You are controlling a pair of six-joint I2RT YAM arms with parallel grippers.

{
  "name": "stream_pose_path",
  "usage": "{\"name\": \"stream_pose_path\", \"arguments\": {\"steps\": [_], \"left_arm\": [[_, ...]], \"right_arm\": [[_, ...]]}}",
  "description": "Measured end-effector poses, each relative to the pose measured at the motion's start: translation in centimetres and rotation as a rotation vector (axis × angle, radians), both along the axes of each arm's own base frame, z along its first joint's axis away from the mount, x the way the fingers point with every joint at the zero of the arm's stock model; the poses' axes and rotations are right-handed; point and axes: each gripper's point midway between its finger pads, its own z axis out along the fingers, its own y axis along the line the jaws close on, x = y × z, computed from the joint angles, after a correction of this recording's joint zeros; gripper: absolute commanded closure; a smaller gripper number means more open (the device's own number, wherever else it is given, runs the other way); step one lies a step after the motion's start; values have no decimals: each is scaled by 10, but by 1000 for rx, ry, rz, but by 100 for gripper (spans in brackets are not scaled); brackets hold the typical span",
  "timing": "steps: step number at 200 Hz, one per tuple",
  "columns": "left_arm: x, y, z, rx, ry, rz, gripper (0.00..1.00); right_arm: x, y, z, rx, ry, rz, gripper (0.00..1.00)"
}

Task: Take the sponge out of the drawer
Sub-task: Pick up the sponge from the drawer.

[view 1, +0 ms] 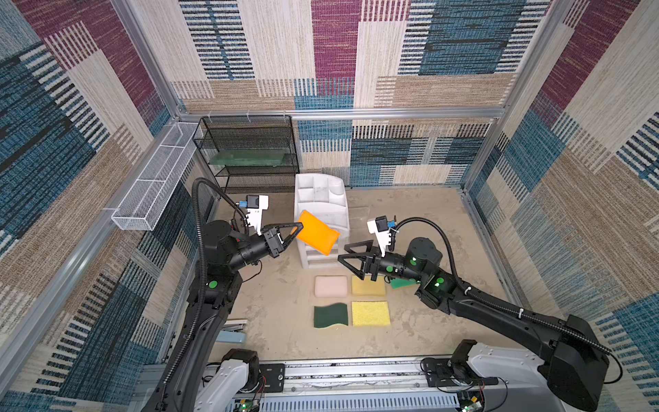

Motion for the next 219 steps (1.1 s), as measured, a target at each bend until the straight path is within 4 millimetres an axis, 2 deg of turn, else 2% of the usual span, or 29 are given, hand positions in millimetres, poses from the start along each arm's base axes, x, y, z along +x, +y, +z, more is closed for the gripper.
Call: {"name": "stream_pose_path", "arguments": {"steps": [84,182,219], "left_arm": [[5,5,3,-40,7,19,100],[9,6,2,-52,21,20,100],[7,4,4,-60,17,-1,100]], "right_arm": [[12,28,-5,78,-55,2,26],[16,31,14,153,-130,13,31],[22,34,13,158,-115,14,39]]}}
